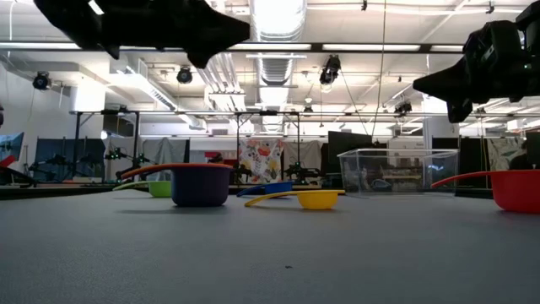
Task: Nest measuring cups in basket
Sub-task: Stack the red measuring cup on top of the orange measuring cup
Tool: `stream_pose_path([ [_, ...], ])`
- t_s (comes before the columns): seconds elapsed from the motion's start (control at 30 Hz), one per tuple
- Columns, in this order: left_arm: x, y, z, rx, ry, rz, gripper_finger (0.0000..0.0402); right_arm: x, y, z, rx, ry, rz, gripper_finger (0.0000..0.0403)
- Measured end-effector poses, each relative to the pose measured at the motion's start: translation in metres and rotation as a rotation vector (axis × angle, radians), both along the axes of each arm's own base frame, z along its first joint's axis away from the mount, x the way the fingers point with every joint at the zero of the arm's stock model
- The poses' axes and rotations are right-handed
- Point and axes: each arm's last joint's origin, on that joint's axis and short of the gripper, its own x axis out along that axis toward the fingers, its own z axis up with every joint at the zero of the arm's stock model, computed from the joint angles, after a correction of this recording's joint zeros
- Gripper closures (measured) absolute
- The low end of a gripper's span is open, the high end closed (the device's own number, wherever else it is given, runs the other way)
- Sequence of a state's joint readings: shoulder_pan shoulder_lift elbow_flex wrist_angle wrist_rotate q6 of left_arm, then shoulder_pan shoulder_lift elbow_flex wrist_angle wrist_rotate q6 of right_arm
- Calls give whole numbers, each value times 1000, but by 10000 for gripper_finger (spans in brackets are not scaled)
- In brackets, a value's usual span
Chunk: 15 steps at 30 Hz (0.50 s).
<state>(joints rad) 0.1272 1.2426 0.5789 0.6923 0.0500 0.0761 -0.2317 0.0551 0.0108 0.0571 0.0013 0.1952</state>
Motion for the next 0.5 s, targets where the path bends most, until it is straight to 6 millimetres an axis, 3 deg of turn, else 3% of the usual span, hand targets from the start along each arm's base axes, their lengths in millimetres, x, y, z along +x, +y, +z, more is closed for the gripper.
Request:
stream_pose_path([
  [0.17,20,10,-10,-3,59,258,312,0,0,0,-95,22,-1,394],
  [0.23,29,14,-19,-84,104,347,312,0,0,0,-95,22,-1,394],
  [0.5,48,14,1,-117,88,267,313,0,-1,4,-34,-35,-32,394],
])
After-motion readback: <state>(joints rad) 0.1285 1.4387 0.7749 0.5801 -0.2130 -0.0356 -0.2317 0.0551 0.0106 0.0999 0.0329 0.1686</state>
